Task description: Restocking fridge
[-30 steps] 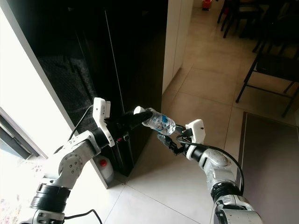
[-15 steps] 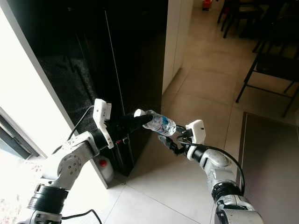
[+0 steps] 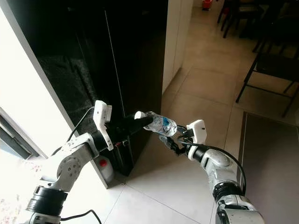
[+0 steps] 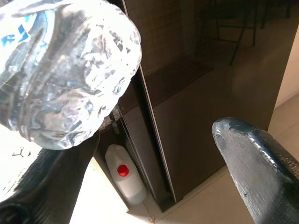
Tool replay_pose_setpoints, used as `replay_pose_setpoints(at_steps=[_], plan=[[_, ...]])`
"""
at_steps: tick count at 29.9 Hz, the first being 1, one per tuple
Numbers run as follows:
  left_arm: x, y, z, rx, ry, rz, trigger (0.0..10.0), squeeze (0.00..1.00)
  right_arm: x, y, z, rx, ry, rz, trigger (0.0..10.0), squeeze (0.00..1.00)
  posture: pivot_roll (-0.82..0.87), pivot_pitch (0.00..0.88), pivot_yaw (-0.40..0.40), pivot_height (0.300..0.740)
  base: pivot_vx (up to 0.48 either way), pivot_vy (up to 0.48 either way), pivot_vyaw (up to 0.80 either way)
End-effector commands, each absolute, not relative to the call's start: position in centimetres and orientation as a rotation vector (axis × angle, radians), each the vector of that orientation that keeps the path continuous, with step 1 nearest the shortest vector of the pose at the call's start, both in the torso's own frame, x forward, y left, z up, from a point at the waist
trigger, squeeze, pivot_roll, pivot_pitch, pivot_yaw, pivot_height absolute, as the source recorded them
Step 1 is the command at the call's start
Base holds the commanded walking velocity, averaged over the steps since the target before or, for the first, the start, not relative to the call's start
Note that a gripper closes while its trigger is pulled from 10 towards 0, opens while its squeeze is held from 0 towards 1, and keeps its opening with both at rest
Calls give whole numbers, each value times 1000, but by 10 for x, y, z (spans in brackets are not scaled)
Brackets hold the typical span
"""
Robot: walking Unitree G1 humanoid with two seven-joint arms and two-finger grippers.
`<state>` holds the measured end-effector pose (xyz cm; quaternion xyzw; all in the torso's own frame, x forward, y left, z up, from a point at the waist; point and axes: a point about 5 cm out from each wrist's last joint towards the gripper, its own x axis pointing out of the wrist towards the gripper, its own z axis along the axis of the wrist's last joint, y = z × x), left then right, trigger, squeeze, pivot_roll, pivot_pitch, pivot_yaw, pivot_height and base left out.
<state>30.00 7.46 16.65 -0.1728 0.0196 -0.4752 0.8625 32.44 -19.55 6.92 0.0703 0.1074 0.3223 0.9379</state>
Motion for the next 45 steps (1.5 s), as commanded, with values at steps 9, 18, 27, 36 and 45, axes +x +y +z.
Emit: replay_pose_setpoints(at_steps=[9, 18, 27, 36, 45], plan=[[307, 71, 166, -375, -4, -904, 10000, 0, 330, -201, 76, 136, 193, 613, 10000, 0, 22, 0, -4, 740, 0, 0, 0], [323, 97, 185, -493, -131, -739, 10000, 0, 311, -219, 50, 333, 233, 466, 10000, 0, 28, 0, -10, 740, 0, 0, 0], [331, 112, 170, -299, -83, -659, 10000, 0, 270, -245, -3, 317, 489, 122, 10000, 0, 22, 0, -7, 740, 0, 0, 0], [330, 173, 126, -46, 103, -510, 10000, 0, 222, -250, -45, 313, 697, -154, 10000, 0, 30, 0, -5, 740, 0, 0, 0], [300, 225, 42, 70, 461, -345, 10000, 0, 193, -233, -70, 350, 834, -231, 10000, 0, 24, 0, -4, 740, 0, 0, 0]])
